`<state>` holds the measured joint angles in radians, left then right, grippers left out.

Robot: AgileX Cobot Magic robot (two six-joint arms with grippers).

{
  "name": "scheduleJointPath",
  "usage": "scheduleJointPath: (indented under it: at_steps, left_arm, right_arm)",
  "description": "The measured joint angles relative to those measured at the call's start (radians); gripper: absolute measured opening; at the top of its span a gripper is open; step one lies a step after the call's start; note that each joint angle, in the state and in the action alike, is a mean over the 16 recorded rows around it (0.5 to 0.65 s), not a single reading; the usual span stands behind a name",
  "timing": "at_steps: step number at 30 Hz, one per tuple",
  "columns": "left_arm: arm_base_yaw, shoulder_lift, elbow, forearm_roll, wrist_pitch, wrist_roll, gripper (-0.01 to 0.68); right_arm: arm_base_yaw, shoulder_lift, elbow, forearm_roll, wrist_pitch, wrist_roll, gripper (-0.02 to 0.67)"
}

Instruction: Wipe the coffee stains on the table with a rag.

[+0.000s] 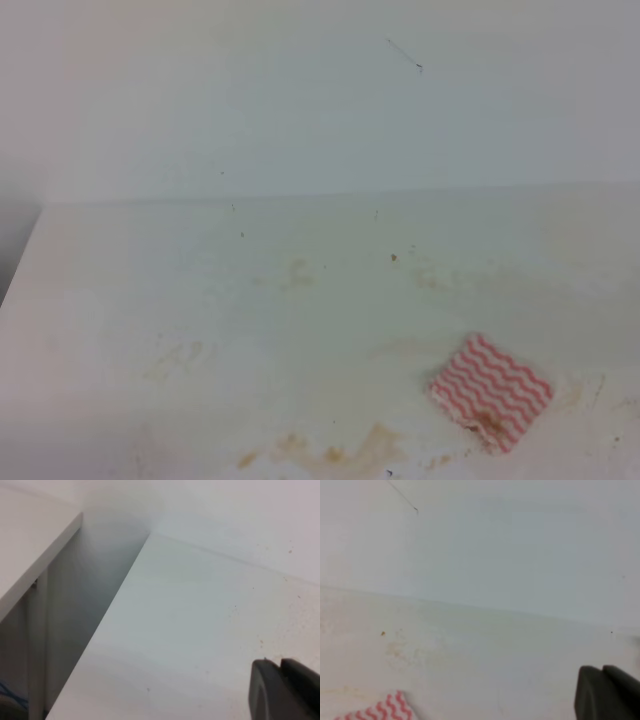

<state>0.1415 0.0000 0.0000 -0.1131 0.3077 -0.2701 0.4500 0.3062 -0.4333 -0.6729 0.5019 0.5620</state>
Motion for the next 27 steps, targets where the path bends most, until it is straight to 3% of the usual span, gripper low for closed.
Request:
scheduleJointPath:
  at_steps: [12, 27]
  left_arm:
    - [0.000, 0.000, 0.000, -0.001, 0.000, 0.000, 0.000]
    - [0.000, 0.000, 0.000, -0.002, 0.000, 0.000, 0.000]
  right_arm:
    - [-0.042, -0.157, 0.052, -0.006, 0.005, 0.000, -0.002]
    - [-0.147, -0.318, 0.292, -0.016, 0.028, 0.002, -0.002]
